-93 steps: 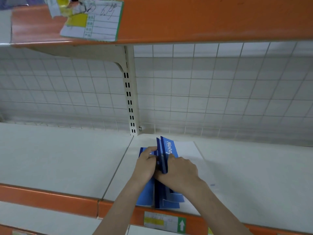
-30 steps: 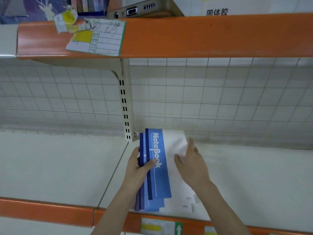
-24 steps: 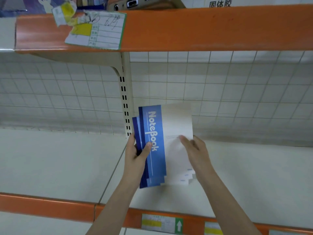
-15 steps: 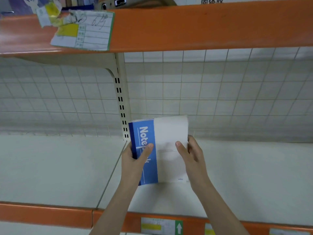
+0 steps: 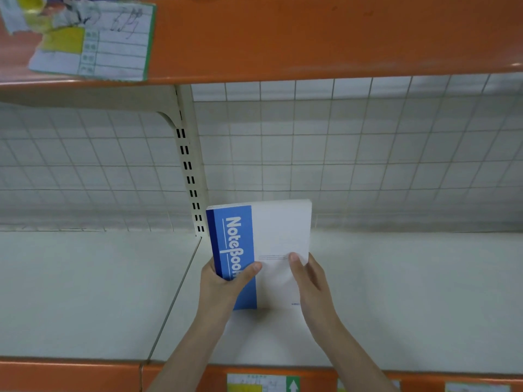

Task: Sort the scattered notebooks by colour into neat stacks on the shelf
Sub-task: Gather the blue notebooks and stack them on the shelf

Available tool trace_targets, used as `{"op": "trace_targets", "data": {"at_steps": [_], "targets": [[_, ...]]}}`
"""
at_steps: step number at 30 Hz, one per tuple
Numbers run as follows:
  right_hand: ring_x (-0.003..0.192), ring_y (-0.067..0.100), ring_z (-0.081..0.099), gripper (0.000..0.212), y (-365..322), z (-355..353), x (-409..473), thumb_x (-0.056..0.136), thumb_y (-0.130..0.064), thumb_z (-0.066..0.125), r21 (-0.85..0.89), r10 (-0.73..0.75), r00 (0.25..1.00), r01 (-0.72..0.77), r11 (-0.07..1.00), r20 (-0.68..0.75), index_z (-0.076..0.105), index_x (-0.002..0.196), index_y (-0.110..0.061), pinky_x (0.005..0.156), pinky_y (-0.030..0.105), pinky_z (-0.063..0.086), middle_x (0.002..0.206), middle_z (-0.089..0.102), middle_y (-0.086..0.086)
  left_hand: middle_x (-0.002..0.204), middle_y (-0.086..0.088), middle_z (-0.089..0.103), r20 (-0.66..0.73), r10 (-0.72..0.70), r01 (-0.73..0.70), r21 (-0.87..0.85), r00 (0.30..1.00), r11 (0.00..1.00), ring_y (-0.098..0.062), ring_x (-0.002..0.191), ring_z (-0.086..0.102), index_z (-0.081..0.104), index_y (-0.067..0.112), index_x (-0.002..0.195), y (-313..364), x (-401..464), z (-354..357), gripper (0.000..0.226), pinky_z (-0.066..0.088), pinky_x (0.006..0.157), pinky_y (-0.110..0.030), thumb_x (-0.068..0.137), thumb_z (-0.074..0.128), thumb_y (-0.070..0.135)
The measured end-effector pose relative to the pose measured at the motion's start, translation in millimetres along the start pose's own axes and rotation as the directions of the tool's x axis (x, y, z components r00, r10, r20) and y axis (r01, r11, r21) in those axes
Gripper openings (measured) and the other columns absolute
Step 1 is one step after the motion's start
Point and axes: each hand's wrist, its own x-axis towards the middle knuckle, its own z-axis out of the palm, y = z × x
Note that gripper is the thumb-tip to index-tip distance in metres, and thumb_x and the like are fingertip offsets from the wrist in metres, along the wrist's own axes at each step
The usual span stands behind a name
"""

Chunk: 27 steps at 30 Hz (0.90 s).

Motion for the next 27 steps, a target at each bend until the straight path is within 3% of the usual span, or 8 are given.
{"op": "trace_targets", "data": {"at_steps": [5, 9, 11, 15, 17, 21, 25, 27], "targets": [[0.098, 0.005, 0.065, 0.027, 0, -2, 2, 0.097, -0.024, 0.043, -0.107, -0.028, 1.000, 0.029, 0.994, 0.010, 0.064, 0.112, -0.016, 0.079, 0.012, 0.047, 0.104, 0.071, -0.009, 0.082, 0.018, 0.071, 0.007, -0.008, 0.007, 0.028, 1.000, 1.000, 0.002, 0.073, 0.067, 0.065, 0.049, 0.081, -6, 5, -1, 0.043, 0.049, 0.058, -0.008, 0.071, 0.080, 0.010], [0.062, -0.001, 0.056, 0.021, -13, -14, 7, 0.094, -0.036, 0.044, -0.307, -0.060, 0.998, 0.054, 0.950, -0.009, 0.062, 0.093, -0.026, 0.058, 0.009, 0.044, 0.071, 0.066, -0.015, 0.087, 0.013, 0.074, 0.082, -0.127, 0.127, 0.005, 0.989, 0.992, -0.002, 0.077, 0.069, 0.065, 0.031, 0.091, 2, 12, 5, 0.030, 0.051, 0.057, -0.012, 0.069, 0.081, 0.021], [0.060, 0.001, 0.054, 0.022, -20, -26, 10, 0.096, -0.031, 0.046, -0.347, -0.027, 0.999, 0.013, 0.938, -0.037, 0.061, 0.086, -0.019, 0.056, 0.012, 0.043, 0.069, 0.065, -0.008, 0.090, 0.011, 0.074, 0.186, -0.219, 0.217, 0.031, 0.958, 0.976, -0.005, 0.080, 0.070, 0.066, 0.027, 0.098, 10, 15, 11, 0.030, 0.051, 0.058, -0.012, 0.071, 0.080, 0.027], [0.073, 0.026, 0.060, 0.040, -27, -59, 14, 0.099, -0.029, 0.045, -0.311, 0.139, 0.977, -0.185, 0.932, -0.163, 0.057, 0.092, 0.008, 0.066, 0.028, 0.042, 0.091, 0.064, 0.026, 0.088, 0.013, 0.073, 0.288, -0.260, 0.220, 0.162, 0.922, 0.962, 0.000, 0.079, 0.068, 0.066, 0.024, 0.101, 18, 17, 38, 0.017, 0.047, 0.057, -0.008, 0.088, 0.063, 0.035], [0.083, 0.038, 0.063, 0.042, -29, -78, 11, 0.099, -0.031, 0.044, -0.274, 0.225, 0.946, -0.286, 0.918, -0.234, 0.058, 0.098, 0.009, 0.070, 0.031, 0.044, 0.099, 0.064, 0.027, 0.092, 0.009, 0.071, 0.283, -0.274, 0.205, 0.251, 0.919, 0.946, -0.005, 0.084, 0.067, 0.062, 0.022, 0.100, 18, 15, 58, 0.023, 0.052, 0.066, -0.018, 0.095, 0.049, 0.041], [0.072, 0.022, 0.060, 0.038, -43, -122, 1, 0.100, -0.031, 0.042, -0.261, 0.311, 0.871, -0.424, 0.867, -0.381, 0.061, 0.094, 0.002, 0.062, 0.027, 0.043, 0.086, 0.066, 0.013, 0.106, -0.009, 0.066, 0.355, -0.357, 0.241, 0.331, 0.864, 0.912, -0.026, 0.100, 0.063, 0.057, 0.009, 0.105, 17, 9, 109, 0.040, 0.049, 0.094, -0.045, 0.101, 0.033, 0.040], [0.071, 0.020, 0.057, 0.035, -65, -178, -17, 0.101, -0.032, 0.038, -0.243, 0.333, 0.787, -0.509, 0.826, -0.519, 0.057, 0.083, -0.008, 0.060, 0.027, 0.040, 0.082, 0.062, 0.007, 0.108, -0.004, 0.066, 0.468, -0.399, 0.258, 0.337, 0.789, 0.905, -0.022, 0.099, 0.064, 0.057, 0.016, 0.106, 18, -5, 173, 0.036, 0.049, 0.095, -0.045, 0.102, 0.031, 0.040], [0.068, 0.018, 0.054, 0.036, -77, -208, -28, 0.101, -0.031, 0.037, -0.236, 0.316, 0.740, -0.535, 0.811, -0.593, 0.056, 0.085, -0.006, 0.058, 0.027, 0.038, 0.083, 0.059, 0.008, 0.105, -0.002, 0.067, 0.525, -0.412, 0.262, 0.338, 0.745, 0.904, -0.019, 0.093, 0.066, 0.057, 0.017, 0.104, 18, -17, 206, 0.035, 0.053, 0.084, -0.037, 0.102, 0.032, 0.041]]}}
